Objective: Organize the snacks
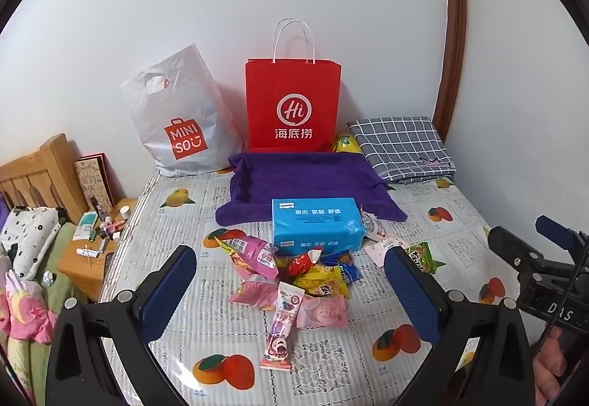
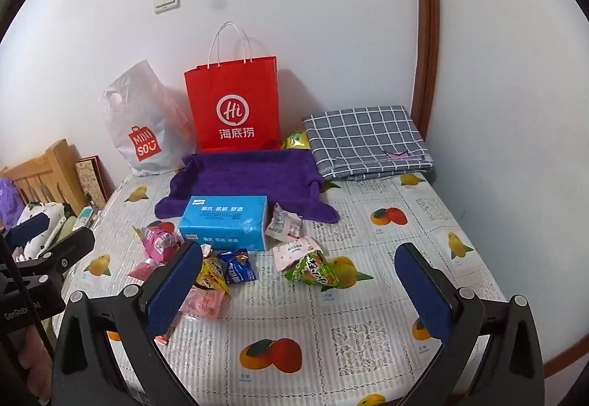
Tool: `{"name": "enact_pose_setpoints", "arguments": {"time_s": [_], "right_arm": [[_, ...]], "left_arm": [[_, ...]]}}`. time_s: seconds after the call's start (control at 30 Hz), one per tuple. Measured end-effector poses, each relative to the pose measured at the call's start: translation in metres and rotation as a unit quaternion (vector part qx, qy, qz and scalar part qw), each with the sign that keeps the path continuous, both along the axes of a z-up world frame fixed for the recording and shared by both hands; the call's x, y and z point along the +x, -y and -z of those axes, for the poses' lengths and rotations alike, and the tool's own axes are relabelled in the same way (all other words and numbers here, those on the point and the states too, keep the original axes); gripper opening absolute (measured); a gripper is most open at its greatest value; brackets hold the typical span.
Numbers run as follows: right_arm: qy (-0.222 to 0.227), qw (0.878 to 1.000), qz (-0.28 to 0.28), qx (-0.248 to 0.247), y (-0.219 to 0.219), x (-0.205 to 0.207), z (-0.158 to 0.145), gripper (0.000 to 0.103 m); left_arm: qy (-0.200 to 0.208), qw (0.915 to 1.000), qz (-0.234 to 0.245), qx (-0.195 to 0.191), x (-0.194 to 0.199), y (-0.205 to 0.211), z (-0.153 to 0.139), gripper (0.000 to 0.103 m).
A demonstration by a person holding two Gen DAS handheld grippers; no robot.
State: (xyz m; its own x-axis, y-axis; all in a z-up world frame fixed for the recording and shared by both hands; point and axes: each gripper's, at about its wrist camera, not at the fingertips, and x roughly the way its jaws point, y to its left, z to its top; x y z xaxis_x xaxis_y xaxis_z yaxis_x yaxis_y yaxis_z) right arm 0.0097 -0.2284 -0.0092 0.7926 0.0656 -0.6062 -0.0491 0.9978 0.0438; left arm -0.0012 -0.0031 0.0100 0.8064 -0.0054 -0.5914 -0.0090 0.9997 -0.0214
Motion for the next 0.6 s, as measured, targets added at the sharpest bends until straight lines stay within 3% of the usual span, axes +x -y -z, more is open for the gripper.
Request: {"name": "enact_pose_setpoints", "arguments": {"time_s": [0.6], "right_arm": [[0.004, 1.000, -0.002, -0.004, -0.0046, -0.0031, 0.0016, 0.103]], "left_arm": [[0.010, 0.9999, -0.002, -0.002, -0.0056, -0.0020, 0.0009, 0.103]]}}
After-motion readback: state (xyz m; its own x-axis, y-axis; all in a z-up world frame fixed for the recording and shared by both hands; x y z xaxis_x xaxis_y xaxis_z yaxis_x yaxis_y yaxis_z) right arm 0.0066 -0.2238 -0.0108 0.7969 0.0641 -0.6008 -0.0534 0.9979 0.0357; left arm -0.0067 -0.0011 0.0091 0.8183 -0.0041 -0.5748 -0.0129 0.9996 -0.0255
